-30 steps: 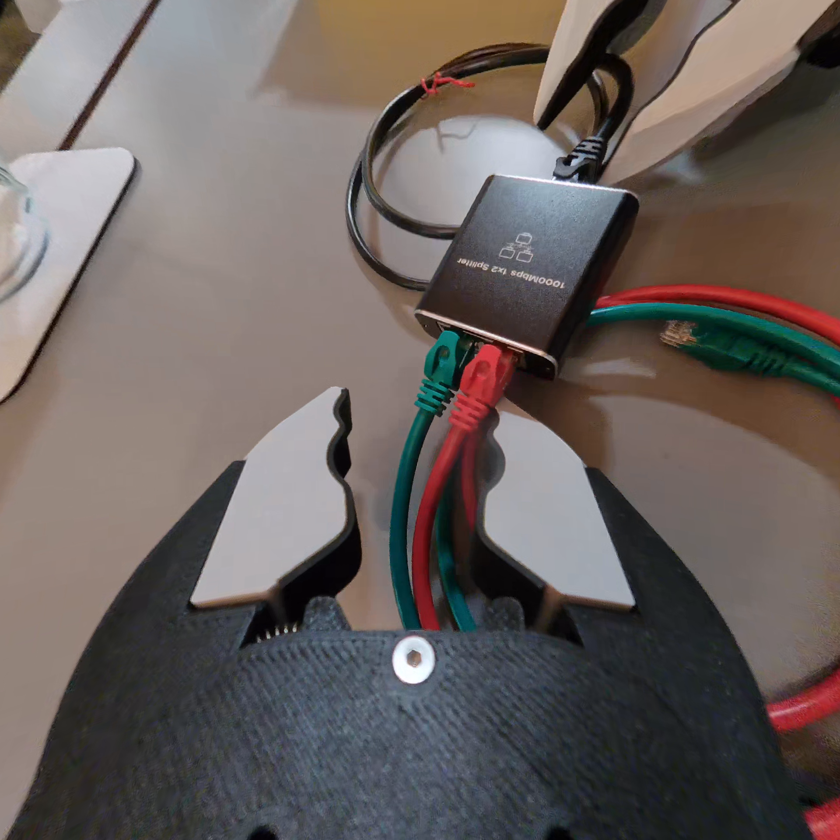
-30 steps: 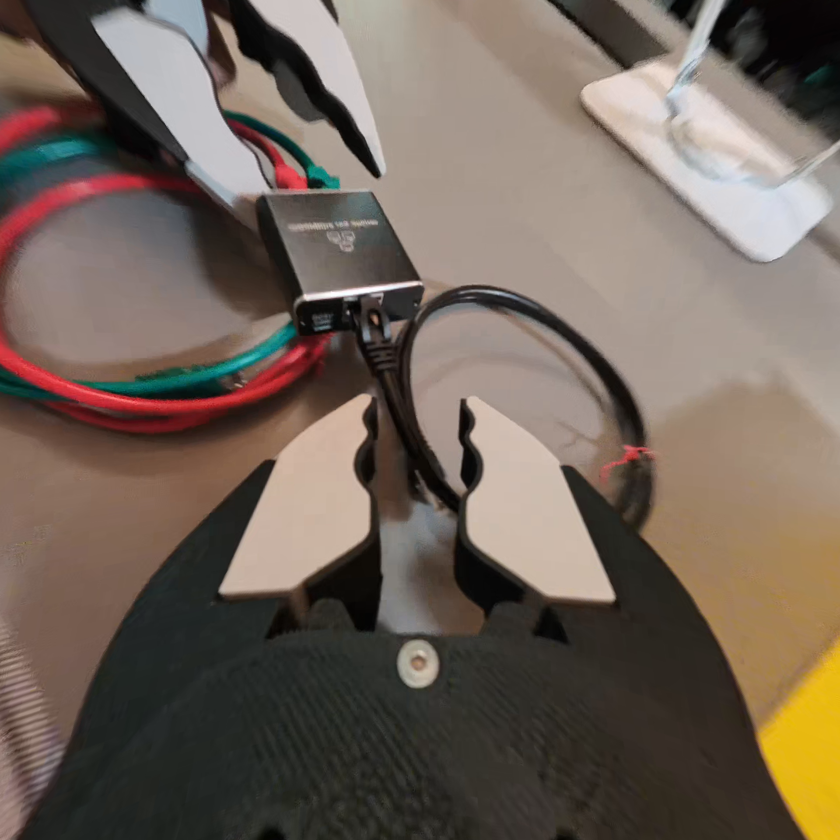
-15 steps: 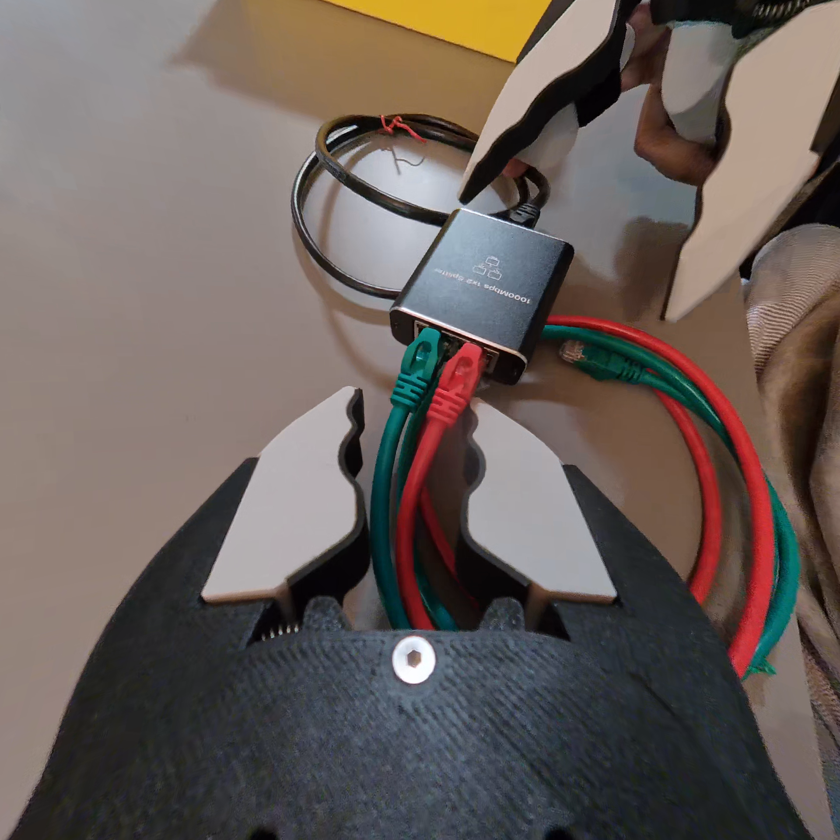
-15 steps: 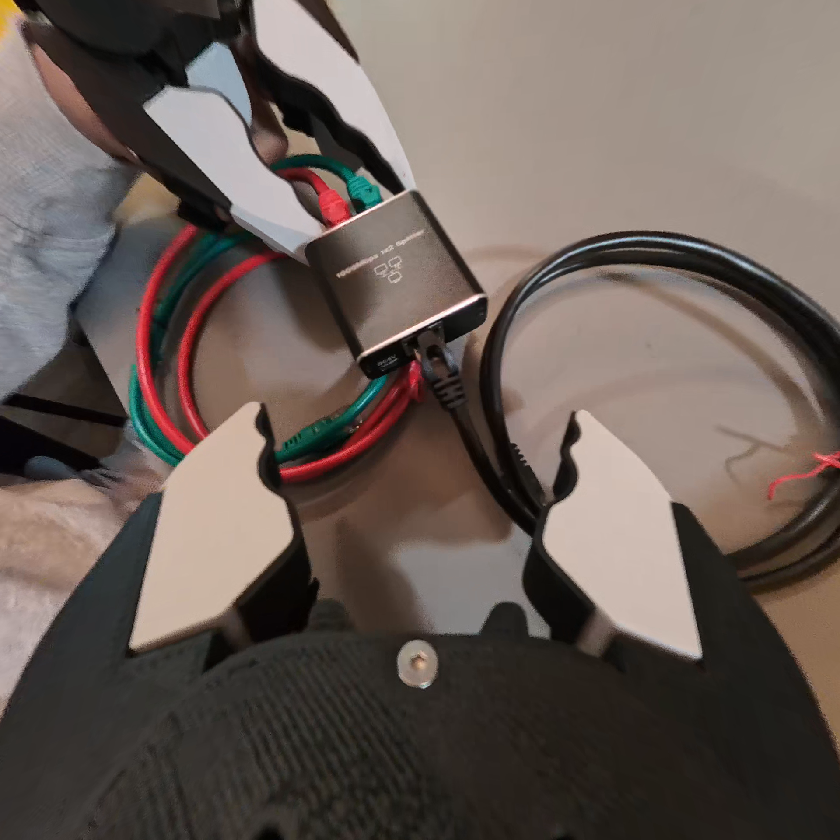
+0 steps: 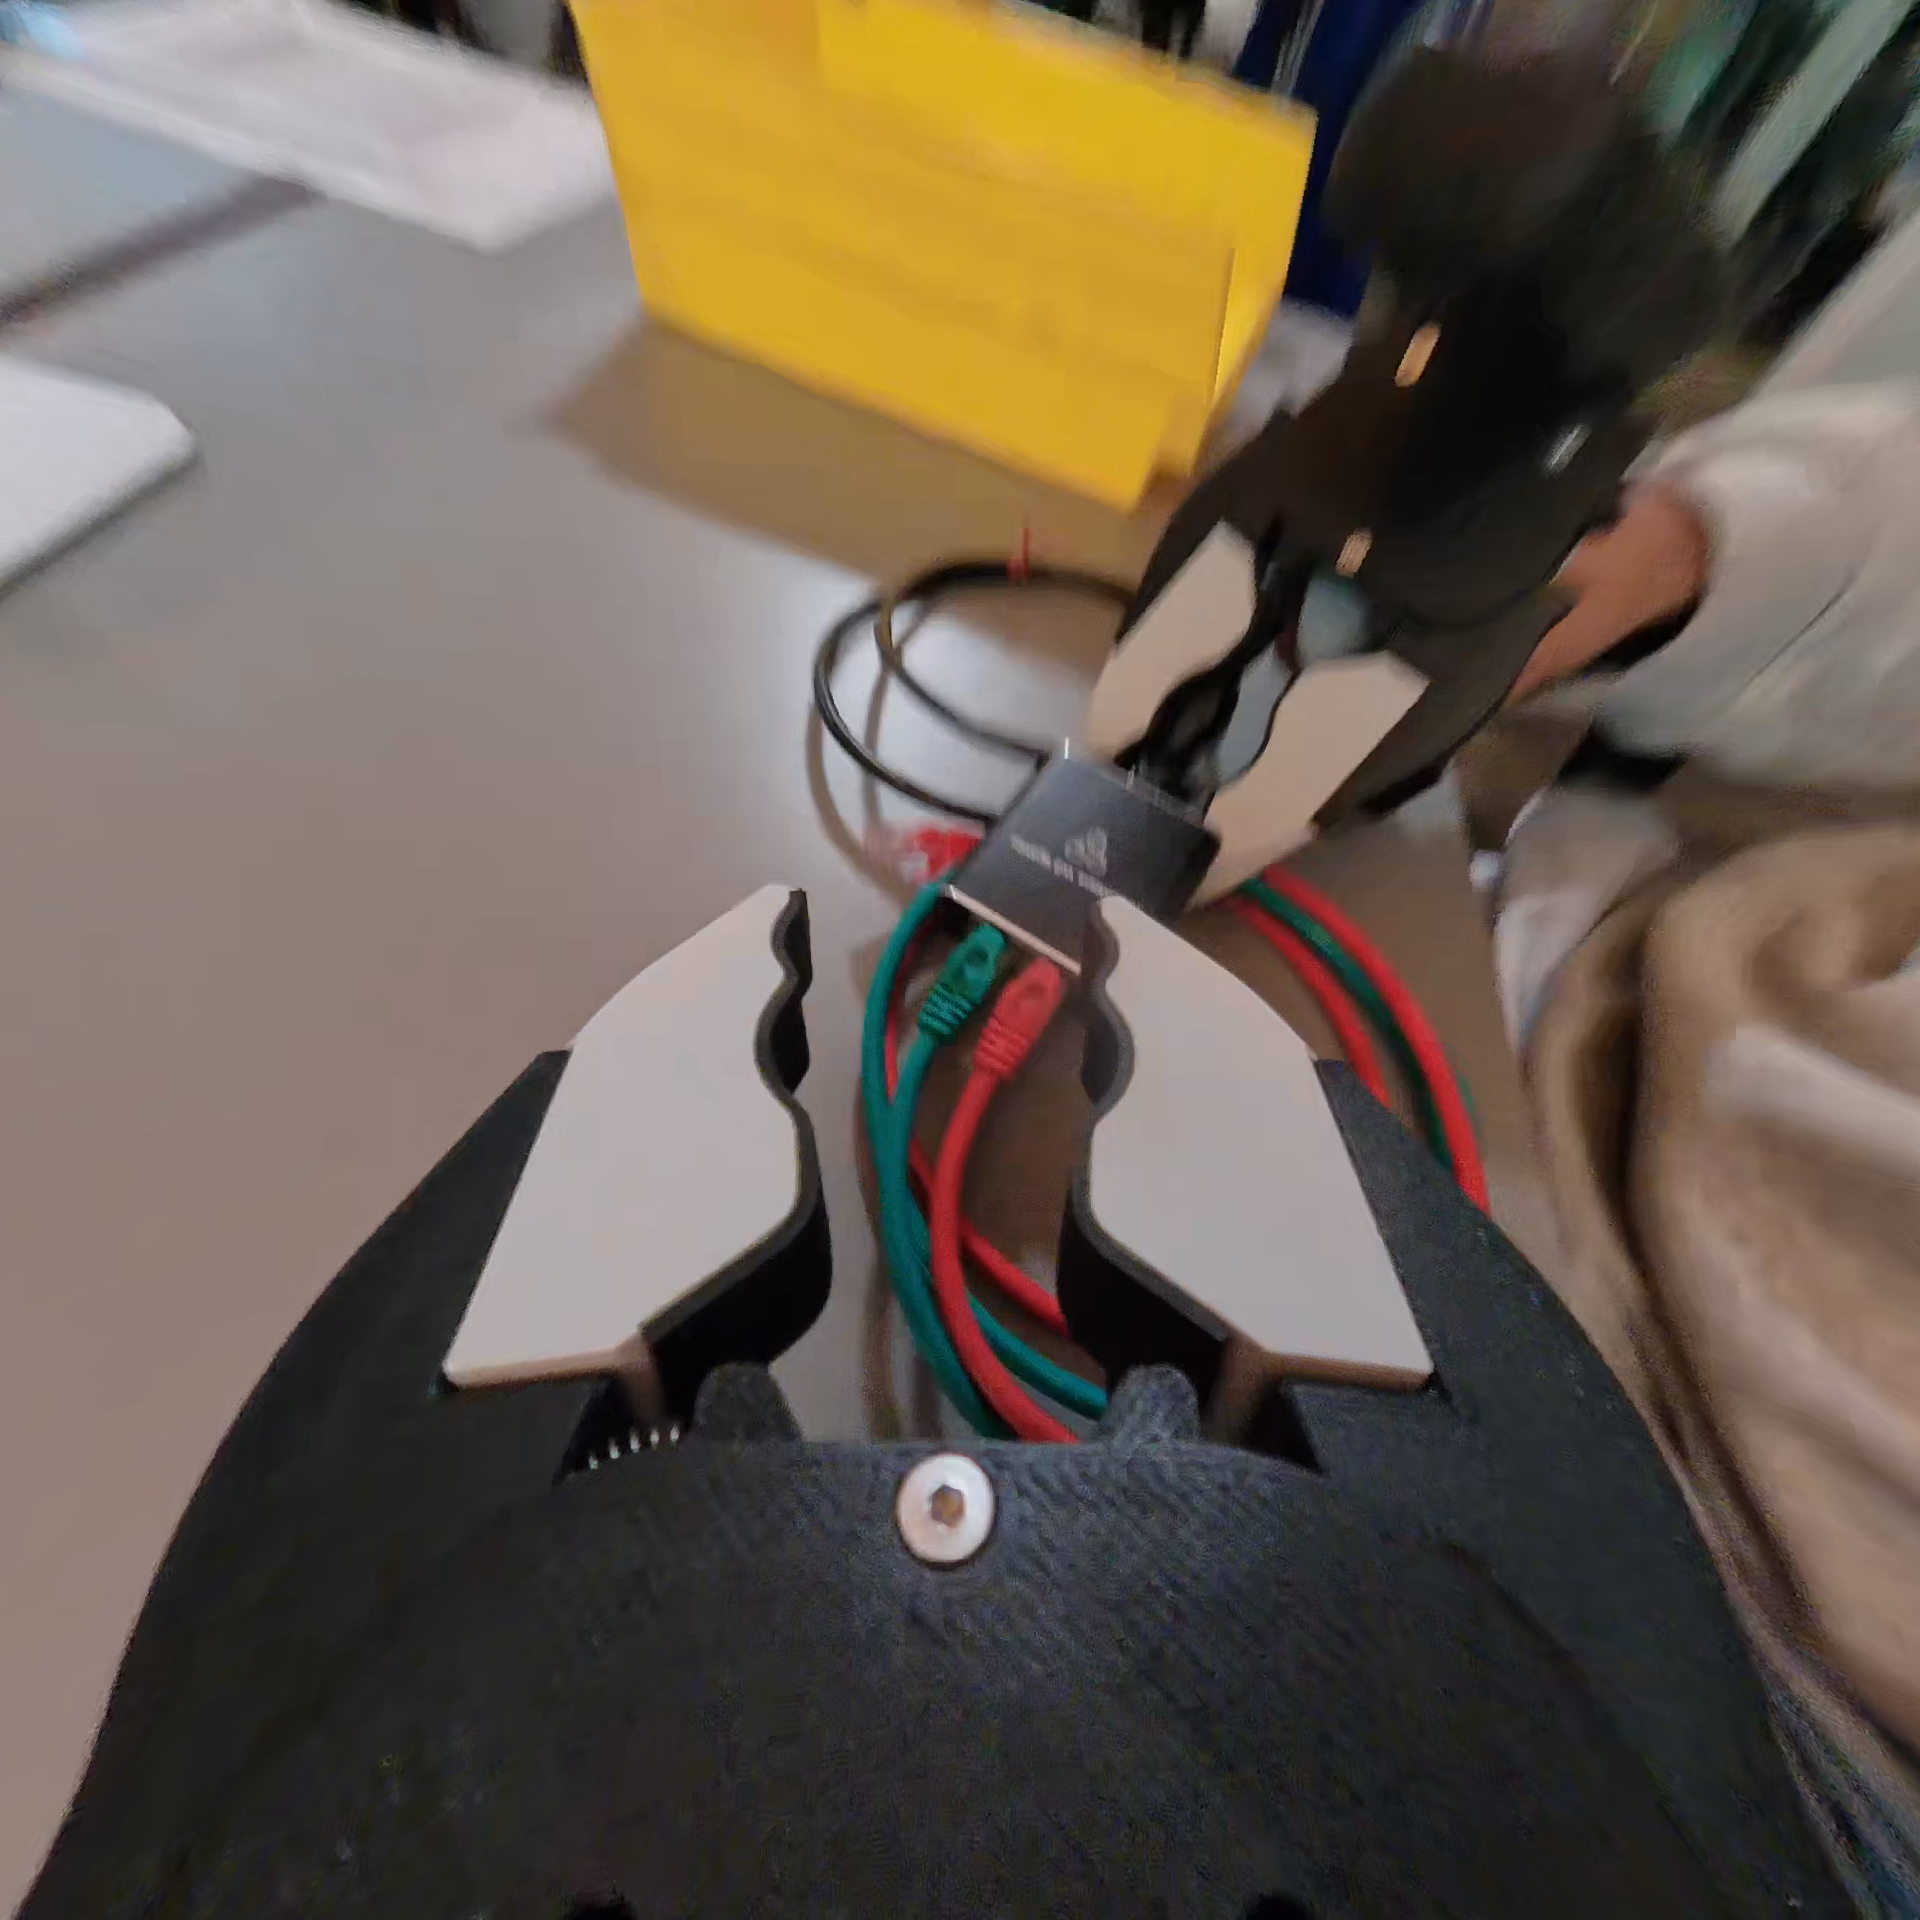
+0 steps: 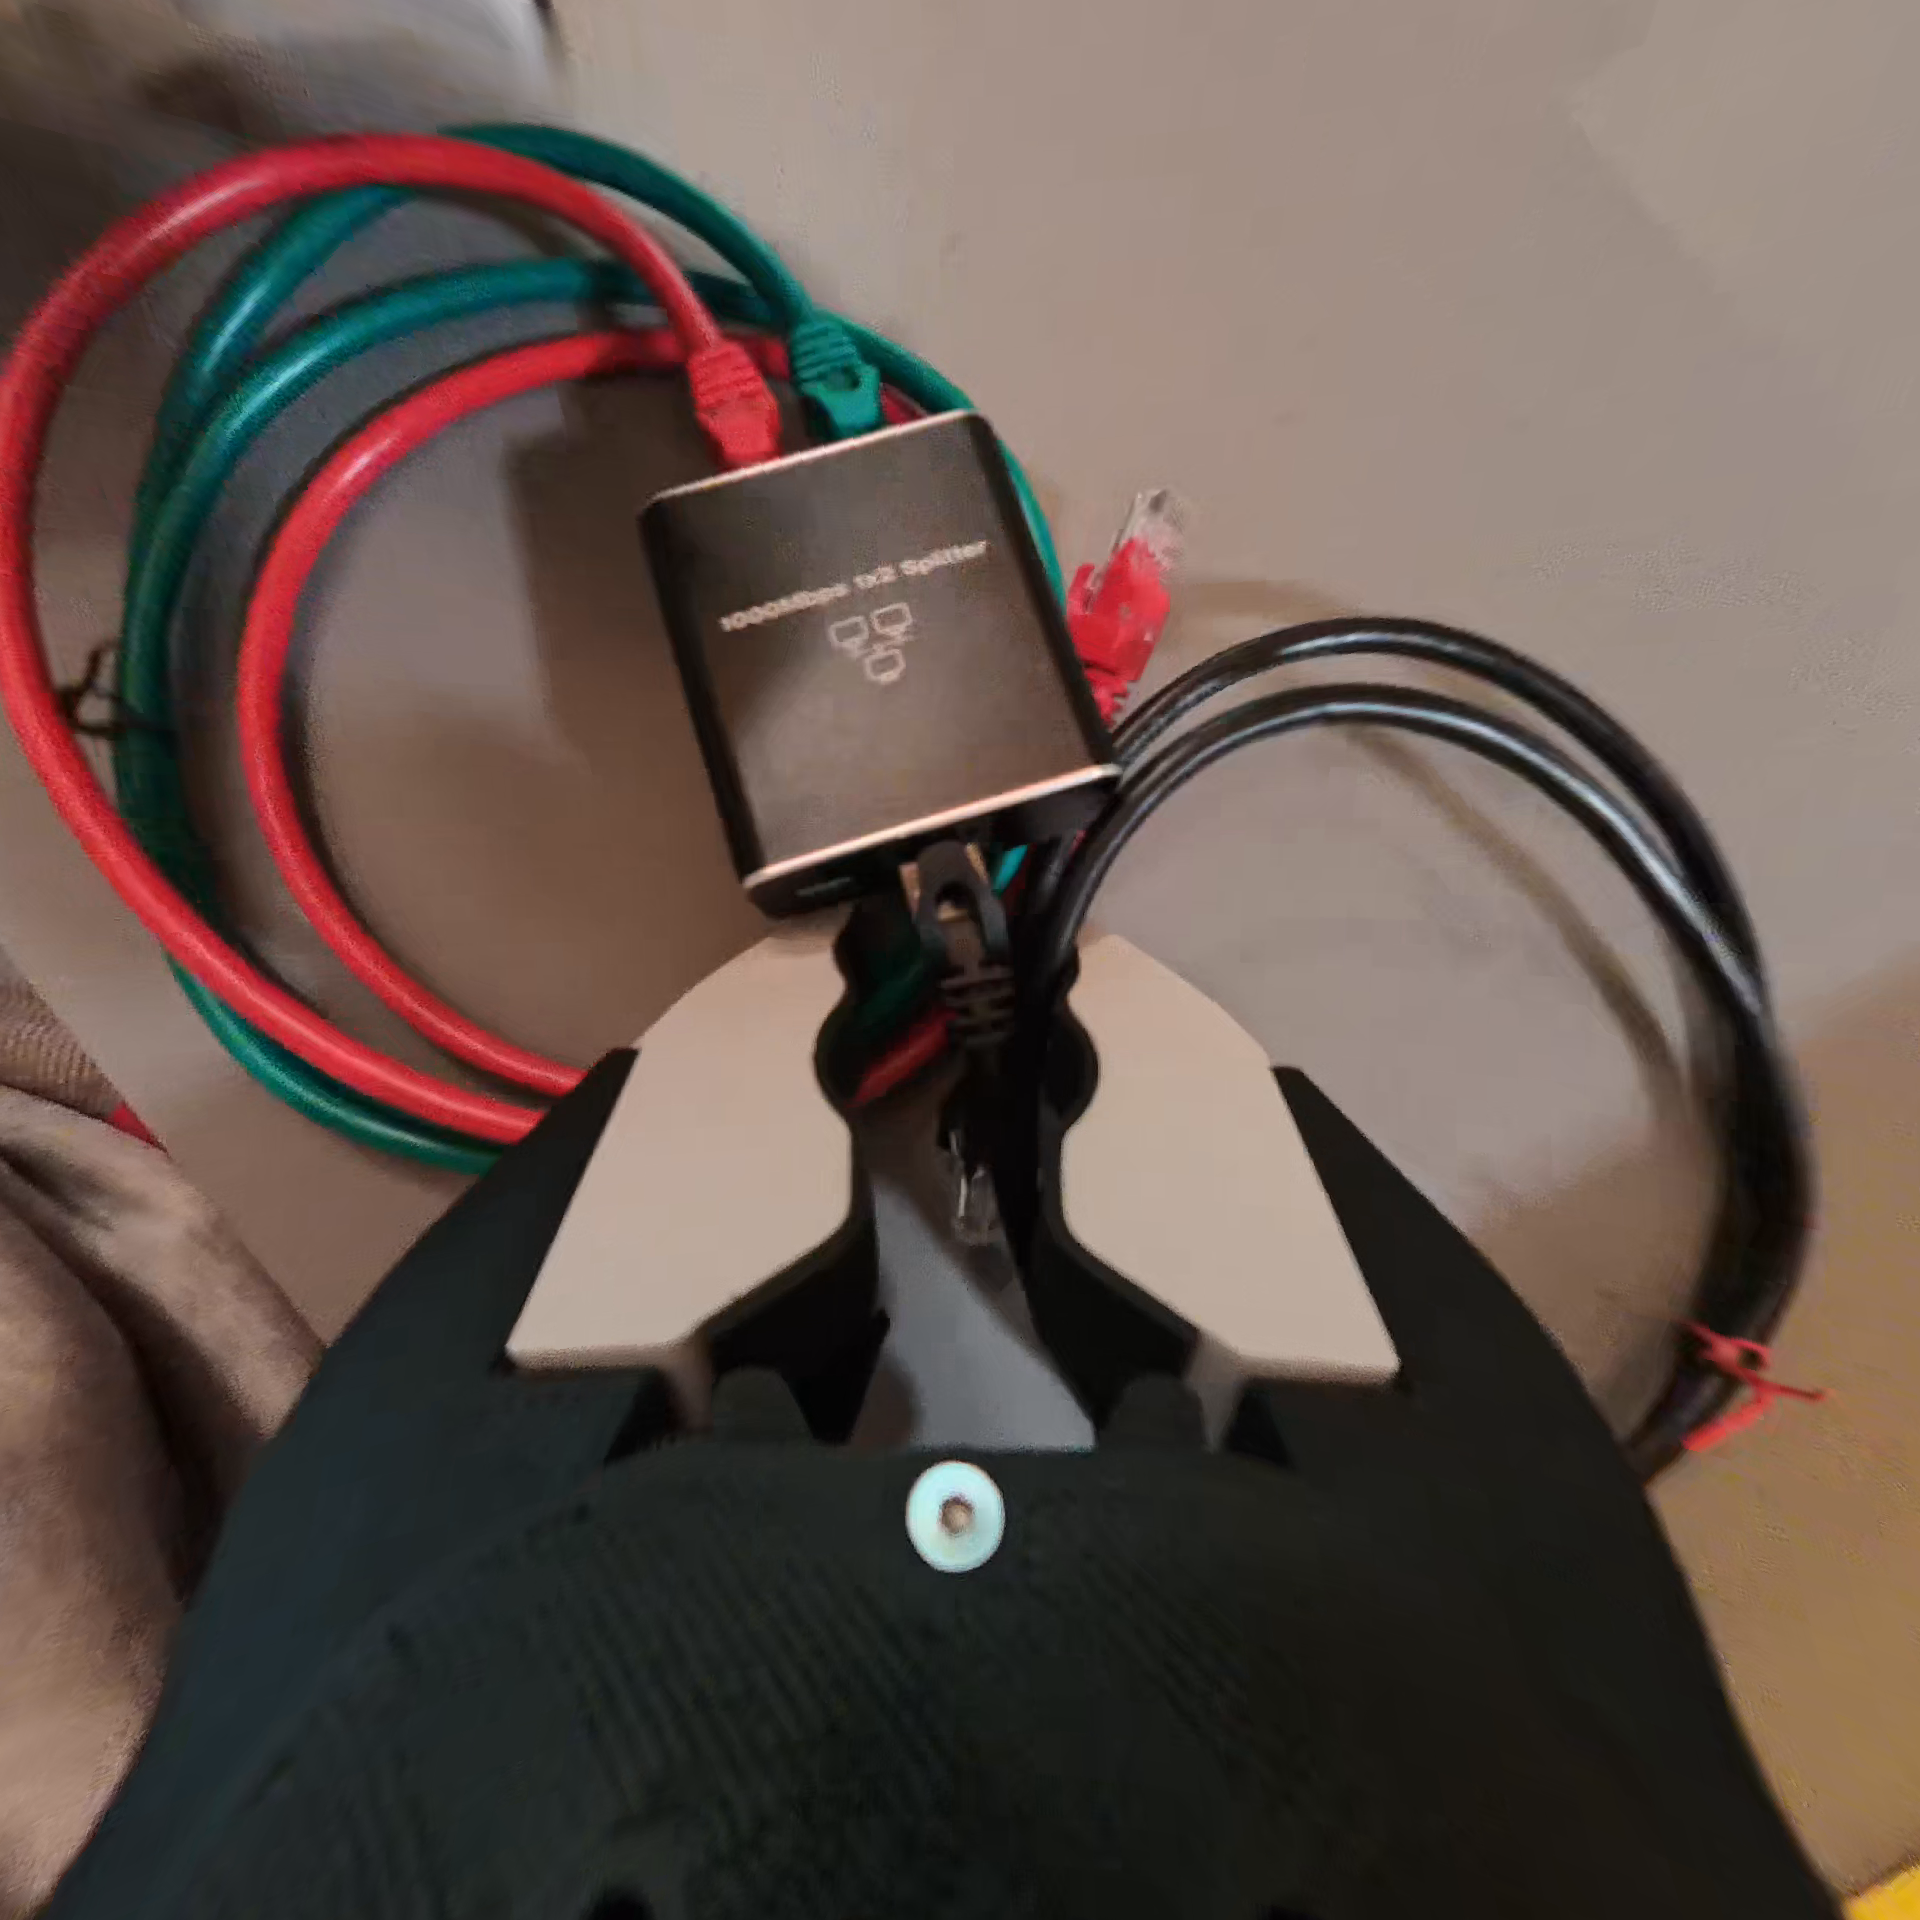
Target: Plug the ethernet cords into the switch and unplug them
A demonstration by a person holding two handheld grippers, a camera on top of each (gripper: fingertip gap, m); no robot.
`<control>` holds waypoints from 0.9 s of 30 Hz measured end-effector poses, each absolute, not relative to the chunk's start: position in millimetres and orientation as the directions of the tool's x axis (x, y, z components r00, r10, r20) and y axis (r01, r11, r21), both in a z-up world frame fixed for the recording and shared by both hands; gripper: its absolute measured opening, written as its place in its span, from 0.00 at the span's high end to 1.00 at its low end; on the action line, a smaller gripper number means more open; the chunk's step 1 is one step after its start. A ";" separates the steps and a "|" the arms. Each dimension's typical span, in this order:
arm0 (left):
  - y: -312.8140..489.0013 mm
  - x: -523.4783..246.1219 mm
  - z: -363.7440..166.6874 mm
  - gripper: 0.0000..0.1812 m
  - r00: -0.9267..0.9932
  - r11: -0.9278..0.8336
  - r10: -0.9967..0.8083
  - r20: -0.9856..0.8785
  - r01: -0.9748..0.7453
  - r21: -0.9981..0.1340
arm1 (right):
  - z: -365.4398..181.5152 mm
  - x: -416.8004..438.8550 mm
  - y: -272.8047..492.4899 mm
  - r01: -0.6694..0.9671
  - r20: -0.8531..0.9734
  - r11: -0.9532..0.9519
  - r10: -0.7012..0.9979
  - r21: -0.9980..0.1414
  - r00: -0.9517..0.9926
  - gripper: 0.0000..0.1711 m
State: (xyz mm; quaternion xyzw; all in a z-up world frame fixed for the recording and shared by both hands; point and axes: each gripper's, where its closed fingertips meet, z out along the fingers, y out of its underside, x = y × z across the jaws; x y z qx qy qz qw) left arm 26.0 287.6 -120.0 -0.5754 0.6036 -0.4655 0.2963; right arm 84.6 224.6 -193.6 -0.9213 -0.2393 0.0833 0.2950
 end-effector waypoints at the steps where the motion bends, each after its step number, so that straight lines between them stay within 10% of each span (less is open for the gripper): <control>1: 294.7 21.7 -104.7 0.73 -0.148 -0.130 -0.970 0.192 -0.352 -0.927 | -192.8 84.1 224.8 0.369 -0.043 -0.715 0.486 -0.594 0.873 0.83; 11: 369.2 -22.5 -37.1 0.76 0.095 -0.273 -0.953 0.288 0.144 -0.951 | -137.1 97.6 238.7 0.172 -0.136 -0.612 0.423 -0.772 0.896 0.89; 20: 368.0 -7.8 -62.3 0.75 0.107 -0.299 -0.947 0.303 0.056 -0.953 | 50.7 245.7 220.9 0.110 0.099 -0.225 0.062 -0.968 0.993 0.89; 27: 353.7 9.8 -79.3 0.76 0.083 -0.279 -0.958 0.275 -0.042 -0.959 | 36.7 415.9 154.5 0.211 0.378 -0.380 -0.446 -0.901 0.811 0.89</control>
